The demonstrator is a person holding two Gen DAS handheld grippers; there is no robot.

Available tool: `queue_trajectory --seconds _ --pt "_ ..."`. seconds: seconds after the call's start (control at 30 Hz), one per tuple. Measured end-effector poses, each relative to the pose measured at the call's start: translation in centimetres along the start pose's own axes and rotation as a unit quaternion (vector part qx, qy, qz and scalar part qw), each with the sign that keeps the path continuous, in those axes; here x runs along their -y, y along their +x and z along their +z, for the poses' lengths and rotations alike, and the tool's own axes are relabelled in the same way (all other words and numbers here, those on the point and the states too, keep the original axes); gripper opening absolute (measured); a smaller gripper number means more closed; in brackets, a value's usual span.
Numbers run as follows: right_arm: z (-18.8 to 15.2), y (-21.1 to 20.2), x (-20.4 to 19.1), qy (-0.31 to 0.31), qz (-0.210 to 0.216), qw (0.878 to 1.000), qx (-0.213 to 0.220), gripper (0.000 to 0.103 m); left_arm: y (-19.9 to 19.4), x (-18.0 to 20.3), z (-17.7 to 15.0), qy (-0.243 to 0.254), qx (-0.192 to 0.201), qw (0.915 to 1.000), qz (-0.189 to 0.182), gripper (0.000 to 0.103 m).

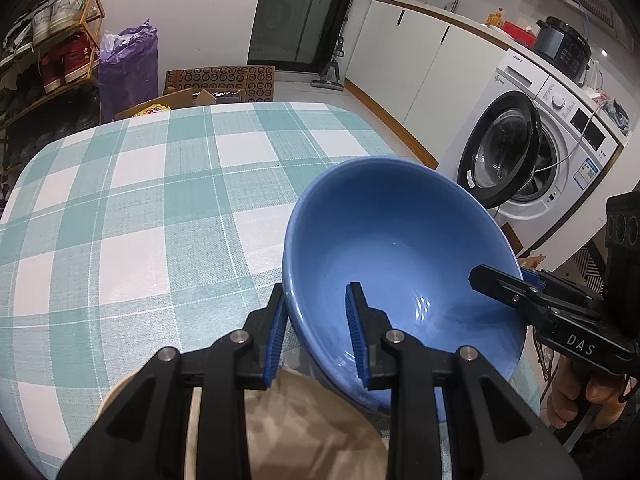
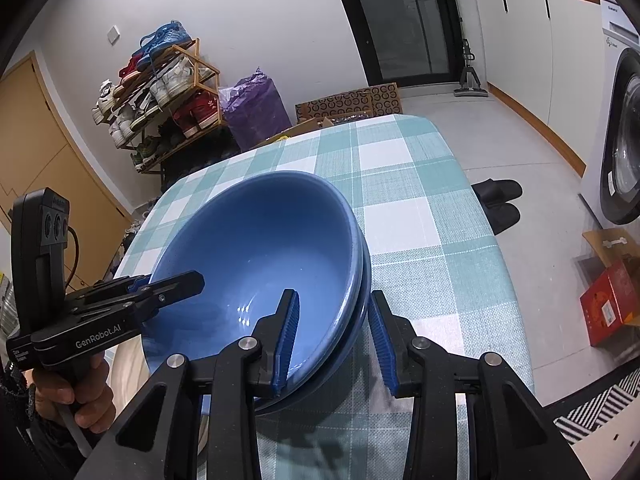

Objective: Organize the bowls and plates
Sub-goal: 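Lift the stacked blue bowls with both grippers and carry them over the cream plates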

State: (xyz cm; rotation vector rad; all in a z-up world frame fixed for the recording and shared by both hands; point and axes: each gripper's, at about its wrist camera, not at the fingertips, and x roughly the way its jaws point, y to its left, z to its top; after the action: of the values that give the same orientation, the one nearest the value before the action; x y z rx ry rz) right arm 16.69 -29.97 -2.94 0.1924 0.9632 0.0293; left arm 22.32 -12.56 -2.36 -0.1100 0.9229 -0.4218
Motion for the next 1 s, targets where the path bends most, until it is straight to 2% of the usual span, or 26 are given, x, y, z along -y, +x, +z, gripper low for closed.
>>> queue_trajectory --seconds 0.53,1.0 --pt "-0.2 -2.1 0.0 -0.002 -0.004 1.0 0.017 0.037 -1.6 1.0 0.1 0.011 0.015 0.9998 -0.003 0.027" --pt "-0.7 -5.9 -0.5 -0.007 -0.004 0.999 0.045 0.037 -4.1 2.8 -0.3 0.027 0.033 0.9991 -0.004 0.027"
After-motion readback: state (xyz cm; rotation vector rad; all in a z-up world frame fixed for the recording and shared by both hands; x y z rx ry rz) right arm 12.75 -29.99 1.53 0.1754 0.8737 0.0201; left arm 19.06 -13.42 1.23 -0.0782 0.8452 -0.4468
